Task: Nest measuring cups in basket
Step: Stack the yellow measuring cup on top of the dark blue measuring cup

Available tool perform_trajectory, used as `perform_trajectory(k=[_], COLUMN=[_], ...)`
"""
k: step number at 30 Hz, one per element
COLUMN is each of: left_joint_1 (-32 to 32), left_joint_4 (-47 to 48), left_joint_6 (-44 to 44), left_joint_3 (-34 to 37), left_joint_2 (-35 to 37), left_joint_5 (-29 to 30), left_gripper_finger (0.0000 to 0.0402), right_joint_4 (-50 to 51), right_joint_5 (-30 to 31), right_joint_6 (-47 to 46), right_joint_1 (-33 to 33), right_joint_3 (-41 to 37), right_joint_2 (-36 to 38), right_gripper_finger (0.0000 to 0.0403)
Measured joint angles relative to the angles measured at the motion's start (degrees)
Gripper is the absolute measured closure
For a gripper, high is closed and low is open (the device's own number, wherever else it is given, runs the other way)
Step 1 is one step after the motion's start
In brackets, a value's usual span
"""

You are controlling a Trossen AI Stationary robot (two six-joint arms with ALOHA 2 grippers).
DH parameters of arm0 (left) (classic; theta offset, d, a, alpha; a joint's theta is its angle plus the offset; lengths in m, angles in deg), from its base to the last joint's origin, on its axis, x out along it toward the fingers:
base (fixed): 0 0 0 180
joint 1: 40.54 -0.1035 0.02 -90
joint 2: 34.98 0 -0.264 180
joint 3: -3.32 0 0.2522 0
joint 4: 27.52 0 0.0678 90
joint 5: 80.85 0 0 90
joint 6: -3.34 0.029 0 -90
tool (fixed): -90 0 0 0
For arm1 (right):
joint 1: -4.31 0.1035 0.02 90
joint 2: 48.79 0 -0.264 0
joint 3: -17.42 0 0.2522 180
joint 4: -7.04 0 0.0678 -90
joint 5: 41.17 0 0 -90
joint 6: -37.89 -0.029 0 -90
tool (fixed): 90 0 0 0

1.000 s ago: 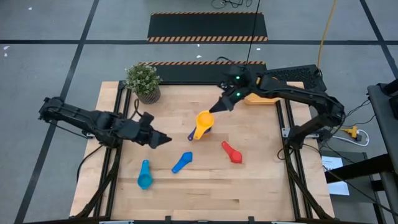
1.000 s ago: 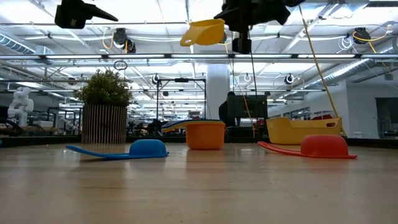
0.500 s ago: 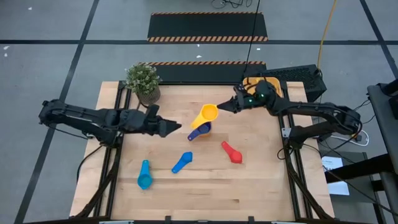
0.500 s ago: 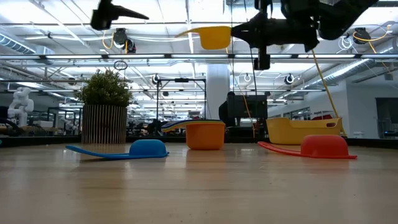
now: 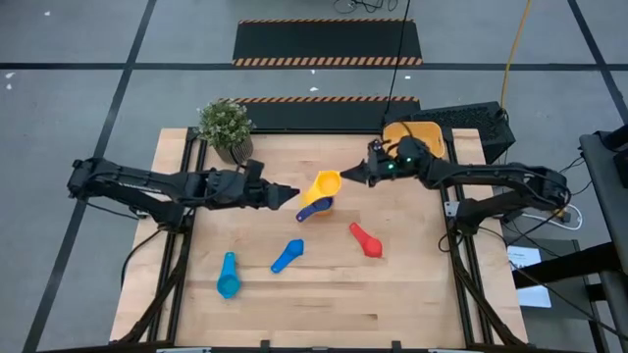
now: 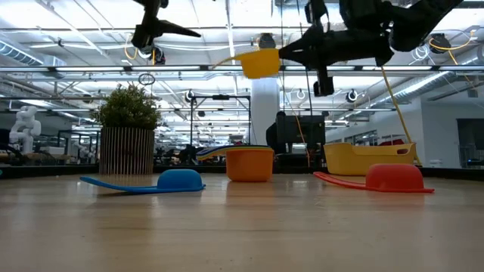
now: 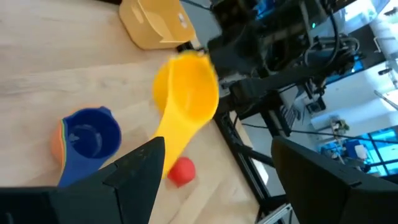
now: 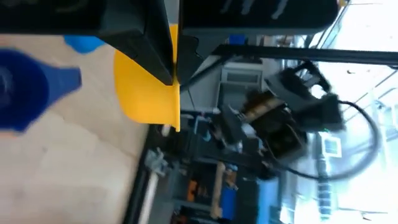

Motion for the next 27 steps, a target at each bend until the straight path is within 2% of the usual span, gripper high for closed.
perform_trajectory(k=[6,16,27], left_joint_1=[0.4,2.3,5.9], left_joint_4=[1.0,0.5,0.3], left_joint_6=[0.6,0.8,-0.9], left_joint_3=[0.0,0.0,0.0], left_joint_2=[1.8,2.3,2.3], left_joint_5=[0.1,-0.5,-0.4], left_gripper_finger=[0.0105,0.0105,0.0105], right_joint_4=[-0.5,-0.1,0.6], right_joint_5=[-1.9,-3.3,-2.5], right_joint_6=[0.6,4.2,9.6], right_joint_1=[2.8,2.1,-1.6], right_joint_3=[3.8,5.7,5.7], right_joint_2=[-6.2,-16.0,-17.2], right_gripper_finger=[0.0403,0.0403,0.0403])
